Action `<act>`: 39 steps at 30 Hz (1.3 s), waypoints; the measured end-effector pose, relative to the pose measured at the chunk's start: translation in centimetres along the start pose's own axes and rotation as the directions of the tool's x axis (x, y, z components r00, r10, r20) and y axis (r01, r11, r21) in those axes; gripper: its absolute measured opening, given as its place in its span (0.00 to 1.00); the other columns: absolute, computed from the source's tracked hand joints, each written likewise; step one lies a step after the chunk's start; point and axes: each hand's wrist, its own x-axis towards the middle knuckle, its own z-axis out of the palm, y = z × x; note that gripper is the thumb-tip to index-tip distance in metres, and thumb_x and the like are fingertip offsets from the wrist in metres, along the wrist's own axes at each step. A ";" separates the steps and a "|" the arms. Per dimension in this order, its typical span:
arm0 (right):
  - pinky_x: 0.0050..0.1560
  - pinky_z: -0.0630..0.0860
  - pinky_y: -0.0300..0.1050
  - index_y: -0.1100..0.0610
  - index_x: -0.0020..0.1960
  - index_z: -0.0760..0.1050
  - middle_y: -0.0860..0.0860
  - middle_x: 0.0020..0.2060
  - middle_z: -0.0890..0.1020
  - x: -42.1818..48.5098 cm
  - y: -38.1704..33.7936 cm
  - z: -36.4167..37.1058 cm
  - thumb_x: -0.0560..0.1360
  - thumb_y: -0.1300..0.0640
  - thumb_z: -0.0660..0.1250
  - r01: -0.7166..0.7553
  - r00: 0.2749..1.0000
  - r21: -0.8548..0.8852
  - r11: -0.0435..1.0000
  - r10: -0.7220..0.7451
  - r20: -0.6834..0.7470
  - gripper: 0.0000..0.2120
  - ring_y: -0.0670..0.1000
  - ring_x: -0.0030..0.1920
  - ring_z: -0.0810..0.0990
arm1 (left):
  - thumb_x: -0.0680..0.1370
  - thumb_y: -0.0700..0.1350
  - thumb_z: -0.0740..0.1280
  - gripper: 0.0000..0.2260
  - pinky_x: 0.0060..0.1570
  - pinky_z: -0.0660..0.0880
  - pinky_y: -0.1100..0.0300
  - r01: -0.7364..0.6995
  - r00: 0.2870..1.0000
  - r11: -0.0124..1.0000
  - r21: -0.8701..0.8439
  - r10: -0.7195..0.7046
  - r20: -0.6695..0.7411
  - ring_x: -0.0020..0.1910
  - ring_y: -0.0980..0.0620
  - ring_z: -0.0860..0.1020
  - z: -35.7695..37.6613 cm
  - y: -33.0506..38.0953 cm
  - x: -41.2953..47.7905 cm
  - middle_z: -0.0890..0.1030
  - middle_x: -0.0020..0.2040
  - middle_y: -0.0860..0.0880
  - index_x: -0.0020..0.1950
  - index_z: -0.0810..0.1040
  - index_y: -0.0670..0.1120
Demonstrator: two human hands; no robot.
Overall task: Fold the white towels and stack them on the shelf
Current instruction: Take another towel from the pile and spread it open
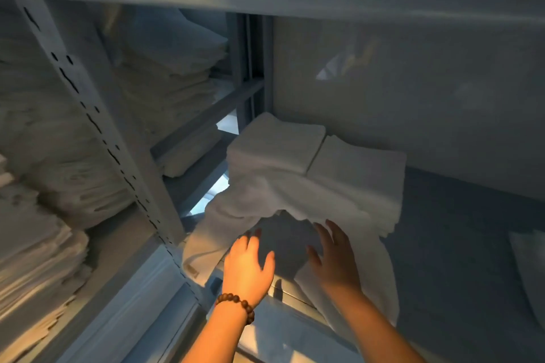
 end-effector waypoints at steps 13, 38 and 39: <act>0.61 0.65 0.36 0.61 0.55 0.81 0.58 0.56 0.80 7.5 -1.0 0.4 0.73 0.65 0.68 0.040 0.997 0.047 0.998 -0.038 -0.062 0.11 0.56 0.60 0.76 | 0.72 0.55 0.66 0.33 0.69 0.61 0.53 -0.172 0.984 0.983 -0.068 0.175 0.038 0.73 0.45 0.60 -1.1 -1.1 6.2 0.62 0.74 0.44 0.75 0.59 0.53; 0.44 0.71 0.29 0.56 0.46 0.80 0.47 0.39 0.81 3.0 -2.0 -4.9 0.76 0.62 0.64 0.002 0.943 0.326 0.945 0.106 -0.315 0.06 0.44 0.40 0.78 | 0.70 0.31 0.60 0.16 0.47 0.73 0.53 -0.381 0.905 0.916 -0.127 0.398 0.153 0.53 0.42 0.72 -1.7 8.3 7.8 0.69 0.59 0.41 0.56 0.74 0.41; 0.42 0.70 0.27 0.55 0.46 0.79 0.47 0.38 0.80 2.8 -1.2 -5.5 0.77 0.61 0.63 -0.019 0.931 0.309 0.951 0.129 -0.342 0.06 0.43 0.39 0.77 | 0.69 0.31 0.60 0.16 0.48 0.73 0.51 -0.392 0.904 0.914 -0.103 0.403 0.141 0.55 0.42 0.71 -1.6 8.6 7.7 0.69 0.59 0.41 0.55 0.74 0.41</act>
